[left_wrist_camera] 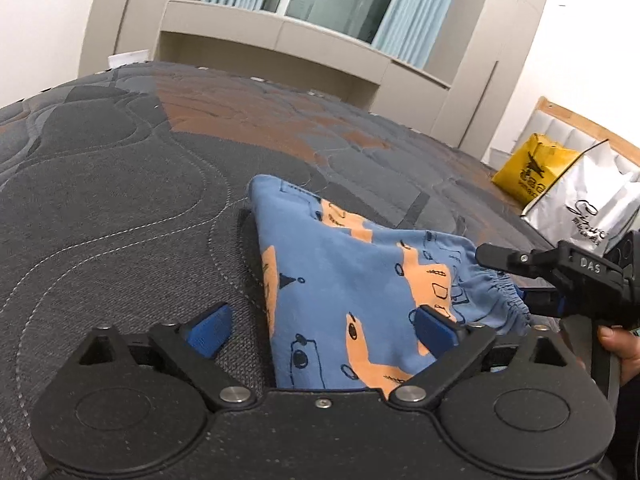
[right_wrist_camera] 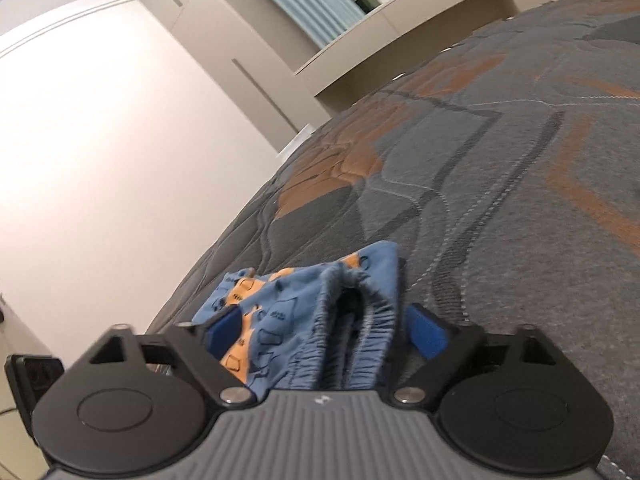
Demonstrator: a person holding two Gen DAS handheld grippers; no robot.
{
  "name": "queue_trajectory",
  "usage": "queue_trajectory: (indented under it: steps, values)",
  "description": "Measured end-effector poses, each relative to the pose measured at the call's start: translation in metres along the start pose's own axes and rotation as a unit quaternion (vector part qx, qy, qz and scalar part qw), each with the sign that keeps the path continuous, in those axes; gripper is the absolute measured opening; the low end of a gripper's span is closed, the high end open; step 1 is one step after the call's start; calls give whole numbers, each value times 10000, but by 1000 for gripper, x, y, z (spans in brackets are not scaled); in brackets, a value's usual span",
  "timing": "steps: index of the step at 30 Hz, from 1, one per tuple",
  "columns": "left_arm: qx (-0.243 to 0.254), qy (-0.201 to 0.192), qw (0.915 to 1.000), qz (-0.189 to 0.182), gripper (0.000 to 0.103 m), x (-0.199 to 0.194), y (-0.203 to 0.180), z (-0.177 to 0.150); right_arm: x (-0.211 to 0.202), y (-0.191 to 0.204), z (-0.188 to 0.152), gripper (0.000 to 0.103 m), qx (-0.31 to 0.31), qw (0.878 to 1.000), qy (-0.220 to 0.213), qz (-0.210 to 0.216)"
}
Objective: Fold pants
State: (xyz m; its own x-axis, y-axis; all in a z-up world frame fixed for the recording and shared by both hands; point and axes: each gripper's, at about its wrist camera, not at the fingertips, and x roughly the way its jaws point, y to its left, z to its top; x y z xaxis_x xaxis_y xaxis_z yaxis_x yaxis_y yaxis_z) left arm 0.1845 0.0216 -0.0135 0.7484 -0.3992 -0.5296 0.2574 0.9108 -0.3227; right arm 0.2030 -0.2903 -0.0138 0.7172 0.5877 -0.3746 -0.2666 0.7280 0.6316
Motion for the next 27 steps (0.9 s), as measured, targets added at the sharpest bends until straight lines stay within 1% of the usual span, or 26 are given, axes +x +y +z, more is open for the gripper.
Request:
queue_trajectory:
  steps: [2, 3, 5, 6, 8, 9, 12, 15, 17, 18, 20, 24, 27]
  values:
    - [-189, 32, 9998, 83, 83, -3, 2, 2, 1, -3, 1, 68, 74, 10000, -2, -35]
    - [-288, 24, 9996, 80, 81, -5, 3, 2, 1, -3, 1, 65, 86, 9999, 4, -70]
    - [-482, -12, 9988, 70, 67, -8, 6, 3, 1, -3, 0, 52, 72, 9999, 5, -149]
    - [-531, 6, 9986, 83, 64, -8, 6, 3, 1, -3, 0, 49, 71, 9998, 3, -193]
    - [-562, 60, 9983, 128, 48, -8, 5, 2, 1, -4, 0, 43, 82, 9997, -12, -248]
    - [-567, 89, 9982, 148, 45, -7, 4, 1, 1, -3, -1, 42, 81, 9996, -29, -277]
    - [-555, 97, 9981, 247, 44, -7, -1, 0, 2, 0, -2, 36, -35, 9993, -79, -361]
    - [-569, 66, 9978, 338, 38, -8, -4, 0, 1, 4, -4, 30, -180, 9989, -91, -419]
    - [-571, 37, 9977, 369, 30, -9, -5, 0, 0, 5, -5, 27, -246, 9987, -128, -423]
    - [-563, 27, 9977, 372, 28, -10, -6, 1, -1, 7, -6, 26, -274, 9986, -148, -422]
    - [-571, -18, 9976, 381, 21, -12, -7, 2, 0, 9, -6, 24, -335, 9984, -198, -422]
    - [-504, -79, 9980, 368, 18, -15, -10, 5, -5, 16, -9, 22, -471, 9974, -358, -407]
    - [-413, -156, 9986, 291, 17, -19, -9, 16, -8, 24, -9, 21, -613, 9961, -430, -458]
